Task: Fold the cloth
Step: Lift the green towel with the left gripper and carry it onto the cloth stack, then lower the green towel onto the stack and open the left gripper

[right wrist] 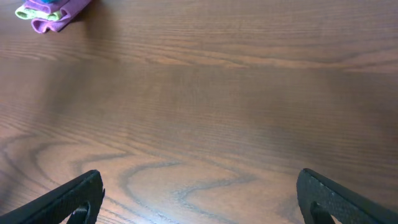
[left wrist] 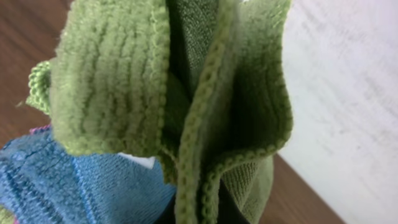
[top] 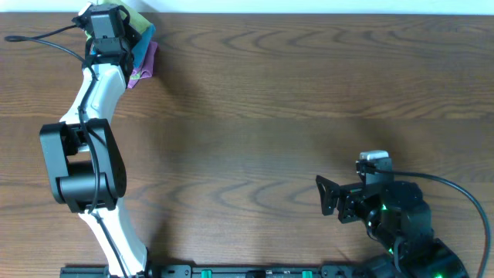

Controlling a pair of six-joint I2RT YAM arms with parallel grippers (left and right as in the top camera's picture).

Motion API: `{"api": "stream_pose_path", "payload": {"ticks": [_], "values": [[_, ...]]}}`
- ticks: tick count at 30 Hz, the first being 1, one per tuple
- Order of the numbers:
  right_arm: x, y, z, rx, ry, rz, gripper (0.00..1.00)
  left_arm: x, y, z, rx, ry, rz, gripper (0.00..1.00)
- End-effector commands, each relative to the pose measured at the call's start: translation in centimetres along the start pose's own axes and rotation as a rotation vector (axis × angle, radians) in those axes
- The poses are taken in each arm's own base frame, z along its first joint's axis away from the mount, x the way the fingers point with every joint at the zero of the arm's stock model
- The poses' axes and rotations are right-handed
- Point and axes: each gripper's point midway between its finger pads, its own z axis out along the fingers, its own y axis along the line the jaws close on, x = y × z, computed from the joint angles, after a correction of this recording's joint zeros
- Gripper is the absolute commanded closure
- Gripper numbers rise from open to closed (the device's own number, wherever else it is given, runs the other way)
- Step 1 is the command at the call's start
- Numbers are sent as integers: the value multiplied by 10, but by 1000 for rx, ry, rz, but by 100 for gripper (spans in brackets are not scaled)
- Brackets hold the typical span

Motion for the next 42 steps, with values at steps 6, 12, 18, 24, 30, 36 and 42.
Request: {"api": "stream_pose_path", "payload": {"ticks": [6,12,18,24,30,36,42], "values": [[1,-3,1,12,-1,21,1,-5,1,-23,-35,43,35,94],[1,-3,1,12,-1,21,1,-3,4,-23,-51,51,39,94],[1,-3,1,12,-1,21,1,-2,5,-23,-53,54,39,74],[1,-3,1,12,-1,21,1,5,11,-24,-77,84,46,62],[1,-3,1,12,-1,21,1,7,14,-27,-89,98,49,50],[1,-3,1,12,-1,21,1,-3,9,-36,-76,79,59,37],[1,-3,1,12,-1,21,1,-11,5,-47,-65,67,85,28]]}}
